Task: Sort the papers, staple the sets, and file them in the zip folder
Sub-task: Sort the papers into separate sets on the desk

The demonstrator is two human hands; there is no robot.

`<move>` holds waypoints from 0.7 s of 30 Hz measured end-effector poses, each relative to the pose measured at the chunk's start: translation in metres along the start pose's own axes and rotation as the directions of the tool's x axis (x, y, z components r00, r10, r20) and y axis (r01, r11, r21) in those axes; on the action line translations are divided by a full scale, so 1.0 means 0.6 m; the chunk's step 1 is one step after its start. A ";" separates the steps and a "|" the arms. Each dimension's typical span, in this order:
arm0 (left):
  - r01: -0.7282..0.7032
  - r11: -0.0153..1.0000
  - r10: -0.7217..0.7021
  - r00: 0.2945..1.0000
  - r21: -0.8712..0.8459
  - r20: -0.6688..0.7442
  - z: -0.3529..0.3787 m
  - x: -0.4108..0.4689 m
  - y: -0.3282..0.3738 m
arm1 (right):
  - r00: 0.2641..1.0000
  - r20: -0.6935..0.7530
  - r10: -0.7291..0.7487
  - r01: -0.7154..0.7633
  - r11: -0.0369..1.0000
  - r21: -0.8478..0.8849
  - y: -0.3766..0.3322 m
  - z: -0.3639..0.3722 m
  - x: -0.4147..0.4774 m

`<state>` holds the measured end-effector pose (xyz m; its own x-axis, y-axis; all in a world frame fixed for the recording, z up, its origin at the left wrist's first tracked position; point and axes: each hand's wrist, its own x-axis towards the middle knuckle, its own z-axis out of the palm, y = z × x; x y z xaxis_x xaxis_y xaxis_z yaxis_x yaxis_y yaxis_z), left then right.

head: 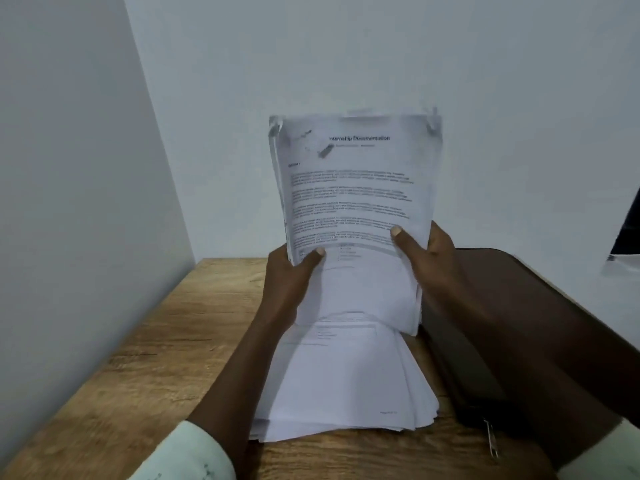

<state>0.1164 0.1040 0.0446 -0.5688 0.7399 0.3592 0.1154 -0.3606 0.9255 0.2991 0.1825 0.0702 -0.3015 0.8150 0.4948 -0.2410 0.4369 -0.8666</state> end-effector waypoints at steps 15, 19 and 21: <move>0.091 0.993 -0.100 0.989 0.080 0.108 -0.008 -0.004 -0.012 | 1.000 -0.006 0.008 -0.007 0.997 0.072 -0.011 -0.015 -0.005; 0.143 0.987 -0.152 0.979 0.074 0.136 -0.011 -0.009 -0.019 | 0.998 -0.037 0.052 -0.048 0.995 0.090 0.012 -0.016 -0.012; 0.169 0.960 -0.217 0.953 0.222 0.213 -0.020 -0.018 -0.035 | 0.998 -0.034 0.060 -0.058 0.997 0.046 0.023 -0.018 -0.013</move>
<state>0.1103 0.0967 0.0202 -0.3935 0.9040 0.1673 0.1955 -0.0955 0.9760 0.3078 0.1863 0.0535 -0.2840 0.8520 0.4398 -0.2652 0.3710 -0.8900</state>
